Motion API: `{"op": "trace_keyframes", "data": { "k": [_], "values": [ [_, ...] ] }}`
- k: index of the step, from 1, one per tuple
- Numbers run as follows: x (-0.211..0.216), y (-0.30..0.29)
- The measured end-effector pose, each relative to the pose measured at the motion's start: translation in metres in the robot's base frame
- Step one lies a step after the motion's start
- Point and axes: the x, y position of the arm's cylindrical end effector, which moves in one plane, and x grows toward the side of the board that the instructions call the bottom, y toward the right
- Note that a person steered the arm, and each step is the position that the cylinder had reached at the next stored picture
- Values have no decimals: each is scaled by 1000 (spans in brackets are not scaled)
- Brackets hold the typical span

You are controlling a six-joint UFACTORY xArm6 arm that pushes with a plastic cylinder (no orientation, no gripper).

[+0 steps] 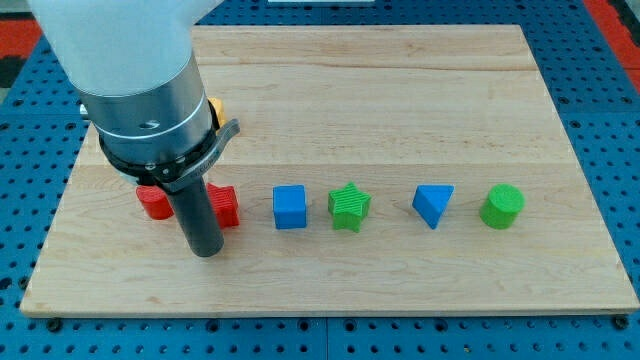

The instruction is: Slide the yellow hexagon closer to the red circle

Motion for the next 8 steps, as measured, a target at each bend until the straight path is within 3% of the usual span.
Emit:
{"op": "trace_keyframes", "data": {
  "k": [3,4,5,8],
  "values": [
    [-17,0],
    [22,-3],
    [9,-81],
    [-31,-81]
  ]
}}
